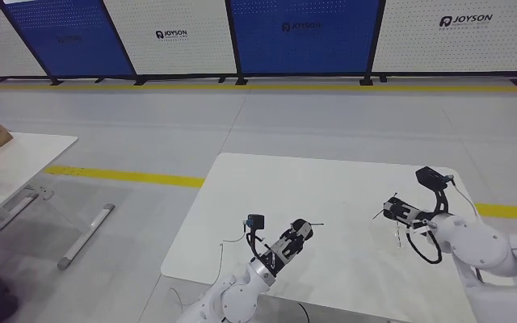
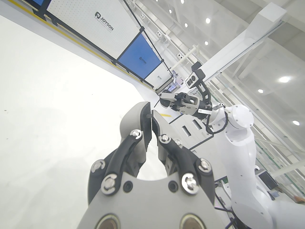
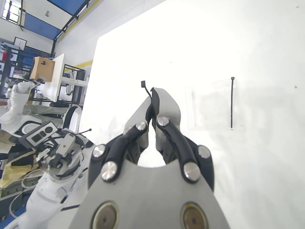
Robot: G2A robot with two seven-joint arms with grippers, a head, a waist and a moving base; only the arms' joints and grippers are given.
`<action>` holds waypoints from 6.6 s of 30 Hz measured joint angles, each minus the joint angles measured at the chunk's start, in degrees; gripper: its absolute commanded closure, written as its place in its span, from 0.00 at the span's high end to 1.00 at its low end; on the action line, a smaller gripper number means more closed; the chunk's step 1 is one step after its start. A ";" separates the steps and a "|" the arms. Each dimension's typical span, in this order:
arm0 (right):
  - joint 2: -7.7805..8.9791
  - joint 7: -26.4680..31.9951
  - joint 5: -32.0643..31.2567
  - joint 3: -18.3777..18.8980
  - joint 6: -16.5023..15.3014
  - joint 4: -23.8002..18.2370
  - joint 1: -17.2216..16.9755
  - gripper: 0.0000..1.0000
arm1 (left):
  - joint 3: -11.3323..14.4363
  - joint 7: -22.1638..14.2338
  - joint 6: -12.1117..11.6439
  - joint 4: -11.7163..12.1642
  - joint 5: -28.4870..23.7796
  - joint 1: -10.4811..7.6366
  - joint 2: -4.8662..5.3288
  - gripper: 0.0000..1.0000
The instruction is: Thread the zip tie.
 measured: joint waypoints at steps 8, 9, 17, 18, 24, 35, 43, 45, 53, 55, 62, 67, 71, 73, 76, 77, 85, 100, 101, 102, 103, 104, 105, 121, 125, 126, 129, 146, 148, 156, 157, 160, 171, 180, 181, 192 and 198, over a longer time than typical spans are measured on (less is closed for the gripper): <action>0.01 0.05 -0.01 0.02 -0.14 0.01 0.01 0.00 | 0.00 0.00 0.00 0.00 0.00 0.00 0.00 0.00; 0.01 0.05 -0.01 0.02 -0.14 0.01 0.01 0.00 | 0.00 0.00 0.00 0.00 0.00 0.00 0.00 0.00; -0.53 -4.54 1.84 -1.04 -0.18 -1.16 -0.97 0.00 | 0.00 0.00 0.00 0.00 0.00 0.00 0.00 0.00; -0.70 -5.68 2.36 -1.23 -0.14 -1.52 -1.08 0.00 | 0.00 0.00 0.00 0.00 0.00 0.00 0.00 0.00; -2.44 -16.26 1.88 -3.80 -0.14 -2.70 -2.13 0.00 | 0.00 0.00 0.00 0.00 0.00 0.00 0.00 0.00; -3.23 -19.84 -0.10 -5.71 -0.14 -1.88 -2.49 0.00 | 0.00 0.00 0.00 0.00 0.00 0.00 0.00 0.00; -3.23 -19.84 -0.11 -5.71 -0.14 -1.88 -2.49 0.00 | 0.00 0.00 0.00 0.00 0.00 0.00 0.00 0.00; -3.23 -19.84 -0.11 -5.71 -0.14 -1.88 -2.49 0.00 | 0.30 -0.46 0.11 -0.38 -0.34 -0.20 -0.04 0.00; -3.23 -19.84 -0.11 -5.71 -0.14 -1.88 -2.49 0.00 | 0.17 -8.24 1.73 -4.68 -9.18 -1.68 0.06 0.00; -3.23 -19.84 -0.11 -5.71 -0.14 -1.88 -2.49 0.00 | 0.17 -8.18 1.73 -4.65 -9.08 -1.67 0.06 0.00; -3.23 -19.84 -0.11 -5.71 -0.14 -1.88 -2.49 0.00 | 0.20 -8.13 1.66 -4.61 -9.03 -1.66 0.05 0.00; -3.23 -19.84 -0.11 -5.71 -0.14 -1.88 -2.49 0.00 | 0.20 -8.14 1.66 -4.61 -9.03 -1.66 0.05 0.00; -3.23 -19.84 -0.11 -5.71 -0.14 -1.88 -2.49 0.00 | 0.20 -8.14 1.66 -4.61 -9.03 -1.66 0.05 0.00; -3.23 -19.84 -0.11 -5.71 -0.14 -1.88 -2.49 0.00 | 0.20 -8.14 1.66 -4.61 -9.03 -1.66 0.05 0.00; -3.23 -19.84 -0.11 -5.71 -0.14 -1.88 -2.49 0.00 | 0.20 -8.14 1.66 -4.61 -9.03 -1.66 0.05 0.00; -3.23 -19.84 -0.11 -5.71 -0.14 -1.88 -2.49 0.00 | 0.20 -8.14 1.66 -4.61 -9.03 -1.66 0.05 0.00; -3.23 -19.84 -0.11 -5.71 -0.14 -1.88 -2.49 0.00 | 0.20 -8.14 1.66 -4.61 -9.03 -1.66 0.05 0.00; -3.31 -20.60 0.43 -5.62 -0.48 -1.53 -2.86 0.00 | 0.20 -8.14 1.66 -4.61 -9.03 -1.66 0.05 0.00; -3.42 -21.02 1.37 -5.52 -0.80 -1.07 -2.97 0.00 | 0.20 -8.14 1.66 -4.61 -9.03 -1.66 0.05 0.00; -3.50 -21.17 2.16 -5.43 -1.07 -0.67 -2.91 0.00 | 0.20 -8.14 1.66 -4.61 -9.03 -1.66 0.05 0.00; -3.57 -21.38 2.88 -5.31 -1.30 -0.29 -2.80 0.00 | 0.20 -8.14 1.66 -4.61 -9.03 -1.66 0.05 0.00; -3.67 -21.80 3.97 -5.06 -1.69 0.09 -2.77 0.00 | 0.20 -8.14 1.66 -4.61 -9.03 -1.66 0.05 0.00; -3.75 -22.04 5.17 -4.74 -2.17 0.31 -2.90 0.00 | 0.20 -8.14 1.66 -4.61 -9.03 -1.66 0.05 0.00; -3.31 -19.37 13.52 0.38 -8.55 -1.39 -7.20 0.00 | 0.20 -8.14 1.66 -4.61 -9.03 -1.66 0.05 0.00; -3.30 -19.37 13.52 0.38 -8.55 -1.39 -7.20 0.00 | 0.36 -6.39 3.08 -4.18 -5.46 -2.63 0.04 0.00; -3.31 -19.37 13.52 0.38 -8.55 -1.39 -7.20 0.00 | 0.75 -5.12 3.57 -3.85 -2.93 -2.92 -0.02 0.00; -3.30 -19.37 13.52 0.38 -8.55 -1.39 -7.20 0.00 | 1.54 -3.86 4.05 -2.74 1.21 -3.55 -0.08 0.00; -3.34 -19.04 17.40 0.64 -12.52 -3.36 -10.91 0.00 | 1.57 -5.57 4.23 -0.59 1.28 -4.95 -0.07 0.00; -3.31 -19.96 16.42 0.45 -13.63 -4.34 -12.12 0.00 | 1.57 -5.57 4.23 -0.59 1.28 -4.95 -0.07 0.00; -3.45 -24.74 12.85 -0.48 -14.10 -5.68 -14.03 0.00 | 1.57 -5.57 4.23 -0.59 1.28 -4.95 -0.07 0.00; -3.44 -24.71 12.87 -0.47 -14.10 -5.67 -14.03 0.00 | 1.57 -5.57 4.23 -0.59 1.28 -4.95 -0.07 0.00; -3.44 -24.71 12.87 -0.47 -14.10 -5.67 -14.02 0.00 | 1.59 -6.06 3.92 -0.67 0.62 -4.99 -0.07 0.00; -3.44 -24.71 12.87 -0.47 -14.11 -5.67 -14.03 0.00 | -3.61 -15.57 0.01 1.22 -12.92 -6.58 0.90 0.00; -3.58 -25.10 14.36 -0.72 -15.26 -5.95 -14.45 0.00 | -3.57 -15.27 0.26 1.32 -12.62 -6.67 0.88 0.00; -3.63 -25.66 14.26 -0.88 -15.45 -6.36 -14.65 0.00 | -3.57 -15.27 0.26 1.32 -12.62 -6.68 0.88 0.00; -4.49 -33.48 9.56 -5.00 -12.78 -8.67 -14.99 0.00 | -3.57 -15.27 0.26 1.32 -12.62 -6.68 0.88 0.00; -4.48 -33.44 9.59 -4.98 -12.82 -8.67 -15.00 0.00 | -3.57 -15.27 0.26 1.32 -12.62 -6.68 0.88 0.00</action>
